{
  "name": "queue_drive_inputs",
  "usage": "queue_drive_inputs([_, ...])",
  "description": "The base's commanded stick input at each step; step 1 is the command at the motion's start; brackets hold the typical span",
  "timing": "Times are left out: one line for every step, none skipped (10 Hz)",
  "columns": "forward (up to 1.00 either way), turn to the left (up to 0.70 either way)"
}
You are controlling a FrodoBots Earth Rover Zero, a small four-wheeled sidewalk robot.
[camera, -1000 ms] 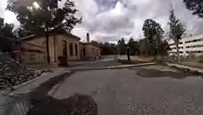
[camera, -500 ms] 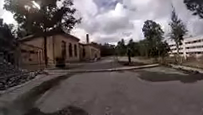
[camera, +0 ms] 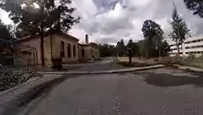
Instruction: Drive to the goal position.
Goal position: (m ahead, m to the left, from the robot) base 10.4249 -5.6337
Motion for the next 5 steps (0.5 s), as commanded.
queue_drive_inputs([0.7, 0.0])
queue_drive_inputs([0.7, 0.0])
queue_drive_inputs([0.7, 0.0])
queue_drive_inputs([0.7, 0.0])
queue_drive_inputs([0.7, 0.0])
